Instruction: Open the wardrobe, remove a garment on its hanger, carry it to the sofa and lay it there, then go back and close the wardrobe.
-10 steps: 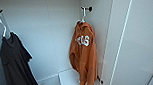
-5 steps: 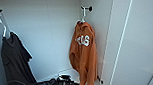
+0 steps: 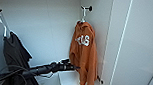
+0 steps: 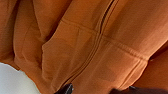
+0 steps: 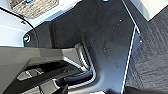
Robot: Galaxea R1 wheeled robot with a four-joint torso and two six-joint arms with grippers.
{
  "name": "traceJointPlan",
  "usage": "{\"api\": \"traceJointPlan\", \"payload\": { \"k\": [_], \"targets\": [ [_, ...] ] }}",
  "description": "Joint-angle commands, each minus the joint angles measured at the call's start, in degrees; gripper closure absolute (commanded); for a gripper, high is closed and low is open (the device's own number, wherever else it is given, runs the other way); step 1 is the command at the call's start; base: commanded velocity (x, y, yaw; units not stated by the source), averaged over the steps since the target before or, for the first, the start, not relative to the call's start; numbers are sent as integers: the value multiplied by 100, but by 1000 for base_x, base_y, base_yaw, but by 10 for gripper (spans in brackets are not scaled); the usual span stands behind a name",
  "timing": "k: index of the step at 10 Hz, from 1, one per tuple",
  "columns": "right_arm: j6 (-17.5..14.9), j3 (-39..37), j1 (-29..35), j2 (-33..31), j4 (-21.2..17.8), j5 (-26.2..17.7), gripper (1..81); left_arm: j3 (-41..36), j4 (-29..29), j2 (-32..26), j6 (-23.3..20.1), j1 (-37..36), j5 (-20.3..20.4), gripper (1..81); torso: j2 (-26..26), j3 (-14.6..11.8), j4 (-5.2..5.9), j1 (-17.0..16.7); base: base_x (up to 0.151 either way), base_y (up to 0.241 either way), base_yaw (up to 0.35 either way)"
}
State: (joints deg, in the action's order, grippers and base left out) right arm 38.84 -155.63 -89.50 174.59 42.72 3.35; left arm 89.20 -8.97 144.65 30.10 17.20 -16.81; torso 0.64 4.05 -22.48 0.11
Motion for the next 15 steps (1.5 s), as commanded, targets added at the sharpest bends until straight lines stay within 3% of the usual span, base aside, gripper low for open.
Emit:
{"api": "traceJointPlan", "payload": {
  "k": [1,4,9,15],
  "targets": [
    [10,-2,235,25,17,-256,10,-289,10,82,602,-1661,-77,10,0,0,0,0,0,0,0],
    [18,16,253,34,9,-265,10,-184,10,266,1136,-2338,-121,10,-2,0,0,0,0,0,0],
    [1,-63,253,78,0,-283,10,457,18,626,2402,-3455,-112,10,-2,0,0,0,0,0,0],
    [1,-72,270,113,8,-397,10,1056,18,925,3556,-4035,205,10,-5,2,0,2,0,0,0]
  ]
}}
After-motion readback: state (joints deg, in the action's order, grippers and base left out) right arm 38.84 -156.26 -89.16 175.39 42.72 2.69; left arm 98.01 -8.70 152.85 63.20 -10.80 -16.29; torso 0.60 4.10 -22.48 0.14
